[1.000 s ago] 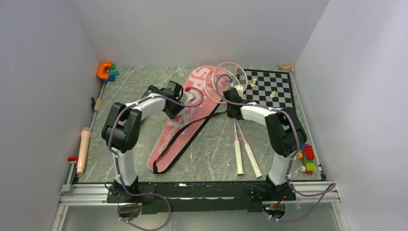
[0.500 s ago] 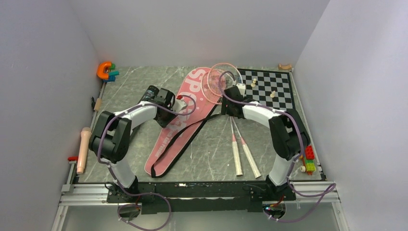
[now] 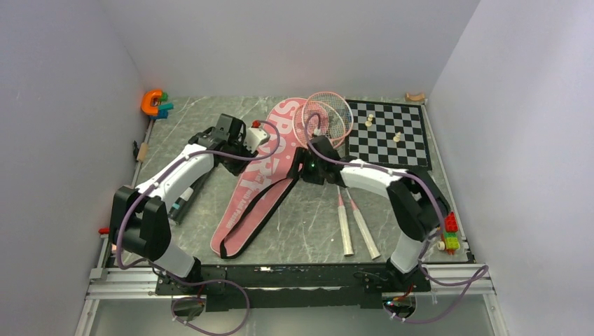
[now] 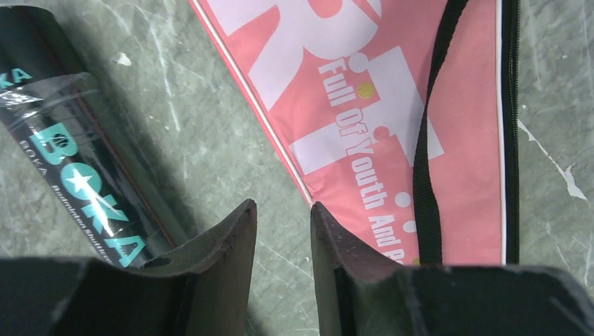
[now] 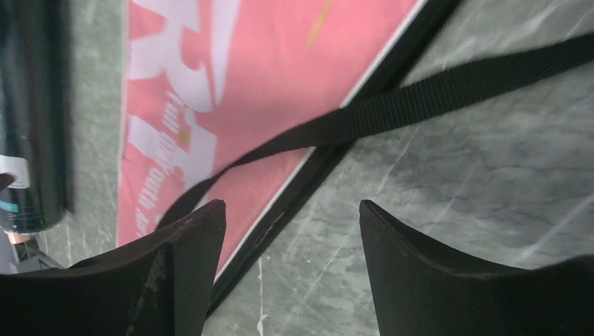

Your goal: Pack up the badminton gear

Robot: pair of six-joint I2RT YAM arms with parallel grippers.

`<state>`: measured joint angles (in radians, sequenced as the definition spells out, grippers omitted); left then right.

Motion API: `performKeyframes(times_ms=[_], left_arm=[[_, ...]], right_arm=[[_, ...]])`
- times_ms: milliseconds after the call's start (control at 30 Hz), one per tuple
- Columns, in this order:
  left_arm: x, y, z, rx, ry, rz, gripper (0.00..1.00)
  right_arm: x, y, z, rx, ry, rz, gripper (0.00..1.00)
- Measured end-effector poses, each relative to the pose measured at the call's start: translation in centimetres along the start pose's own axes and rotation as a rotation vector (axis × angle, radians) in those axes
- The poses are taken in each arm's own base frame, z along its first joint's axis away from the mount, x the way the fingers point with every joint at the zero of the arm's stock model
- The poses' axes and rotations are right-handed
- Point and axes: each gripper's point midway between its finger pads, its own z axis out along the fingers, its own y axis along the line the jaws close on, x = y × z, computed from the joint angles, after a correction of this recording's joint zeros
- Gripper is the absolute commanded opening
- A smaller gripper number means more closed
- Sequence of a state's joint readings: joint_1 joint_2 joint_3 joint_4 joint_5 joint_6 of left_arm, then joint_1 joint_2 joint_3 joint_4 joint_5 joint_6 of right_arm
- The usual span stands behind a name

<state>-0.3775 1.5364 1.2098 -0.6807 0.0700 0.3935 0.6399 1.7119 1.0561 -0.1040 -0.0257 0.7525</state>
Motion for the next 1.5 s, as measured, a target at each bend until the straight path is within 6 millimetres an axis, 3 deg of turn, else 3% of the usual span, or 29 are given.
performKeyframes(times_ms=[167,367,667,1100,1500], left_arm=[[1.4,-0.9,0.7,0.029,0.031,0.000,0.38],[2.0,-1.2,0.9,0.035,0.045,-0.001,0.38],[2.5,-1.4,1.0,0.039,0.054,-0.001,0.38],[4.0,-1.8,2.0,0.045,0.083,0.001,0.38],[5.7,-1.5,4.5,0.036,0.162,0.016,0.38]], right_arm=[[4.0,-1.4,2.4,0.007,0.134,0.086,0.68],[3.6,-0.2,2.9,-0.051,0.131,0.132,0.61],[3.3,-0.4,4.2,-0.066,0.140,0.173,0.51],[2.5,-0.2,4.7,-0.079,0.128,0.189,0.44],[2.3,0.3,5.4,-0.125,0.136,0.237,0.43]])
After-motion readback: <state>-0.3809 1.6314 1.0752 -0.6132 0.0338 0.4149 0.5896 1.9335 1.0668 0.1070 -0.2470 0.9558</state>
